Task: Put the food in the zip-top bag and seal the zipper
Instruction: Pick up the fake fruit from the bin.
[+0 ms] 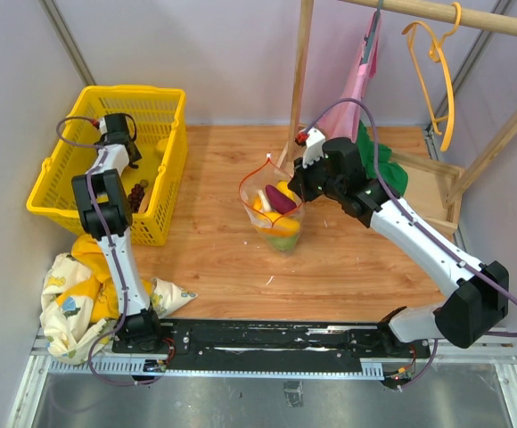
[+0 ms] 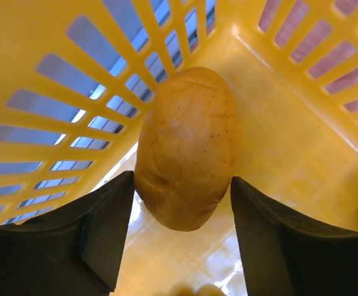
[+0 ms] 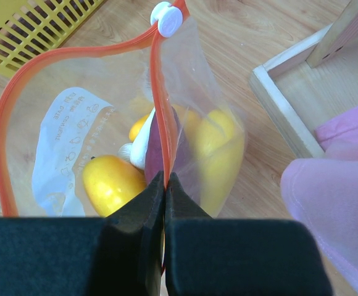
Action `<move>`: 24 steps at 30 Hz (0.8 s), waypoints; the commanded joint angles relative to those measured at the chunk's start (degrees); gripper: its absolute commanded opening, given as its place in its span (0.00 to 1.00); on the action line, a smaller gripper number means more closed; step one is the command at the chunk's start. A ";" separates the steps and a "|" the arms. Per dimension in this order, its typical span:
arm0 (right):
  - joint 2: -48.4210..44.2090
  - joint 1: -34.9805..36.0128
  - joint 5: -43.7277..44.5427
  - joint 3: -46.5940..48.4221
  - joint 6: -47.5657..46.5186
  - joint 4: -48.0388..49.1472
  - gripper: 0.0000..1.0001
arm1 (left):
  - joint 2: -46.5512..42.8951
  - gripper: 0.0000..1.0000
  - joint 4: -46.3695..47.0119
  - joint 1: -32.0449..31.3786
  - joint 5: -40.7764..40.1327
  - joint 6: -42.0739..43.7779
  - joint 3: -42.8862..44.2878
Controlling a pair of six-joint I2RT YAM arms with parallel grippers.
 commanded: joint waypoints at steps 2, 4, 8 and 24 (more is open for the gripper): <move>0.23 -0.62 -0.03 0.20 -0.86 0.55 0.01 | -0.74 0.59 3.51 0.35 2.40 2.00 -0.93; 0.06 -0.62 -0.05 0.19 -0.81 0.60 0.01 | -1.73 0.52 3.61 0.39 2.71 2.25 -1.79; -0.30 -0.56 -0.24 0.15 -0.62 0.58 0.01 | -5.67 0.46 4.49 0.35 3.88 2.27 -4.50; -1.30 -0.62 -0.48 0.22 0.20 0.81 0.01 | -33.13 0.39 1.96 0.23 18.21 -2.90 -20.31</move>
